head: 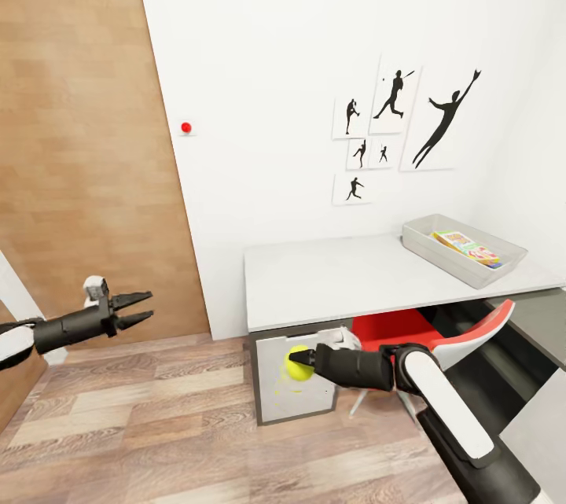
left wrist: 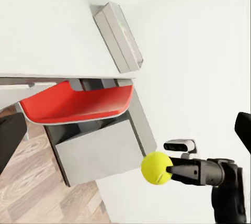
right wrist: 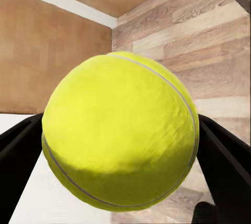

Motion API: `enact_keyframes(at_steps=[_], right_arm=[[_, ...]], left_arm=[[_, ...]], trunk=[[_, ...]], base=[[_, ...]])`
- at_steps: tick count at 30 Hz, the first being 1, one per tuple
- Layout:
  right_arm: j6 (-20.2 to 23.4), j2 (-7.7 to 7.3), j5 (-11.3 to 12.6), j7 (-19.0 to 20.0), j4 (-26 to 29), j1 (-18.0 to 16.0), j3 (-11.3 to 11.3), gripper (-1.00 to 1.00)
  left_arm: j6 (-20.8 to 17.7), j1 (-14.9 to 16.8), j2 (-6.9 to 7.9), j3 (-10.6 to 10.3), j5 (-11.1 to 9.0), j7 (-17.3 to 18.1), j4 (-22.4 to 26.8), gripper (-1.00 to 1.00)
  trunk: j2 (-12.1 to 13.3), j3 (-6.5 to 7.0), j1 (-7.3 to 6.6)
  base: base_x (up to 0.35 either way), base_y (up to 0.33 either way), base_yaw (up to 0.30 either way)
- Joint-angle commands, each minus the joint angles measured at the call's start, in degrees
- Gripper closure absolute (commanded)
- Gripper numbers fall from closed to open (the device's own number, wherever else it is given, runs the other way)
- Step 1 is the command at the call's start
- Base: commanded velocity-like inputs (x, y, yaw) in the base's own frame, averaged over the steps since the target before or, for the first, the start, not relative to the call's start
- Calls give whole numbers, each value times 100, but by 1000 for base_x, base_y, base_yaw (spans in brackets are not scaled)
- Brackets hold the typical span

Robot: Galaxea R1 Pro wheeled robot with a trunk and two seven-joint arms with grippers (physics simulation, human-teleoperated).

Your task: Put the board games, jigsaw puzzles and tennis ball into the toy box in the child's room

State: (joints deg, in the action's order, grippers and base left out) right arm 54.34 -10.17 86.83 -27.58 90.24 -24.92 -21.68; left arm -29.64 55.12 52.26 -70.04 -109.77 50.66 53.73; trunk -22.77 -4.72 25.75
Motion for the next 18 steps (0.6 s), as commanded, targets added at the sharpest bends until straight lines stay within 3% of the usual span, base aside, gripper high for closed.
enact_keyframes(at_steps=[1, 4, 6, 9, 13, 18], right_arm=[[15, -10, 70, -289, 8, -231, 105, 100], [120, -25, 101, -919, -5, -900, 378, 100], [316, -22, 125, -1130, -41, -1363, 541, 100], [472, -32, 140, -1254, -79, -1859, 748, 100], [556, -84, 115, -1296, -92, -2055, 1064, 100], [566, -110, 134, -1302, -94, -2052, 1276, 100]], left_arm=[[-324, 74, -162, 329, 25, -347, -1, -100], [-1086, 223, -802, 1511, 413, -1836, 3, -100], [-1545, 290, -1249, 2213, 649, -2753, 4, -100], [-1968, 335, -1709, 3005, 810, -3654, 28, -100], [-2112, 505, -1902, 3348, 861, -4085, 451, -100], [-2115, 554, -1928, 3405, 868, -4342, 1031, -100]], trunk=[[-15, -16, 4], [-15, -16, 4], [-15, -16, 4], [-15, -16, 4], [-15, -16, 4], [-15, -16, 4]], base=[[0, 0, 0], [0, 0, 0], [0, 0, 0], [0, 0, 0], [0, 0, 0], [0, 0, -24]])
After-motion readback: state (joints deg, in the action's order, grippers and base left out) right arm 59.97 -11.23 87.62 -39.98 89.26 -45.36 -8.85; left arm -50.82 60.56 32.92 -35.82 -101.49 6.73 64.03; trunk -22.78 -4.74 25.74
